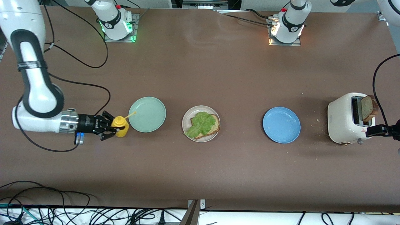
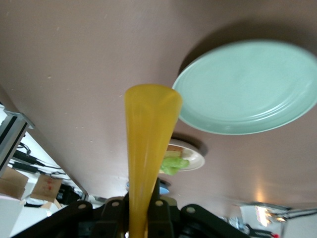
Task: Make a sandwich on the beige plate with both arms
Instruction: 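Lift the mustard bottle with the right gripper and tilt it, then tilt the mustard bottle nozzle-down over the lettuce bread with the right gripper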
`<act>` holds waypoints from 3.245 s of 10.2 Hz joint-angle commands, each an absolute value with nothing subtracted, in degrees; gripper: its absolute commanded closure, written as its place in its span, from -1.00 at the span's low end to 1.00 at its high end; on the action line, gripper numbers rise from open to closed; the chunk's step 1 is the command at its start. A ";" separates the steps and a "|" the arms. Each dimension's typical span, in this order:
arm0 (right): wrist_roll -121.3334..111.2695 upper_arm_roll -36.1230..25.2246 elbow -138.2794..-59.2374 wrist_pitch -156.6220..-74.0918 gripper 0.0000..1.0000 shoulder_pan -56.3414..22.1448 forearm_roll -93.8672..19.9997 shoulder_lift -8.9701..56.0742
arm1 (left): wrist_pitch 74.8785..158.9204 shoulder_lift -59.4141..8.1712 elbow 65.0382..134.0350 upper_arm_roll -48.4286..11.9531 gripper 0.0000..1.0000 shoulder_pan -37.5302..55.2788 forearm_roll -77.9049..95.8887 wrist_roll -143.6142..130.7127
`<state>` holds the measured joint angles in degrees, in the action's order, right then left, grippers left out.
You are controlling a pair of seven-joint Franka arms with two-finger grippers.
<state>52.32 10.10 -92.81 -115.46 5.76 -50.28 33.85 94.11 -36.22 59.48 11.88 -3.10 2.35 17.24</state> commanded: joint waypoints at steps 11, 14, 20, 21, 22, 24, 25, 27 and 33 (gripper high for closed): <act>110.97 8.36 -83.23 -143.70 0.79 -23.79 8.75 38.49 | 93.60 -35.16 60.12 11.60 -1.00 -3.34 0.88 17.40; 121.87 0.38 -82.79 -143.88 0.81 -35.55 21.85 41.30 | 93.60 -35.16 60.12 11.60 -1.00 -3.34 0.97 17.31; 126.04 -25.45 -83.14 -140.89 0.84 -60.52 28.39 46.31 | 93.60 -35.16 60.12 11.60 -1.00 -3.34 1.05 16.17; 126.04 -26.27 -83.06 -140.63 0.85 -61.25 28.48 46.75 | 93.60 -35.16 60.12 11.60 -1.00 -3.34 1.05 16.08; 126.04 -26.54 -82.88 -138.45 0.86 -61.43 30.13 46.84 | 93.60 -35.16 60.12 11.60 -1.00 -3.43 1.05 16.17; 126.12 -26.63 -82.53 -131.68 0.83 -62.49 35.58 47.46 | 93.52 -34.98 60.12 11.69 -1.00 -3.51 0.97 16.87; 126.21 -26.54 -80.44 -131.31 0.83 -62.49 35.42 48.51 | 93.08 -34.20 60.55 11.69 -1.00 -4.65 1.05 16.87; 130.76 -26.54 -72.29 -128.95 0.84 -62.05 35.33 54.11 | 89.75 -32.62 63.26 11.60 -1.00 -5.88 1.05 17.05; 131.04 -28.83 -66.10 -127.79 0.84 -61.44 35.68 59.24 | 92.62 -26.73 76.26 11.16 -1.00 -7.03 2.37 17.14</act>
<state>129.81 -27.87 -70.03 -129.21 -61.35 34.26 56.97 90.17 -31.16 69.55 11.73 -7.06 2.36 16.75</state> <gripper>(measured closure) 0.921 0.000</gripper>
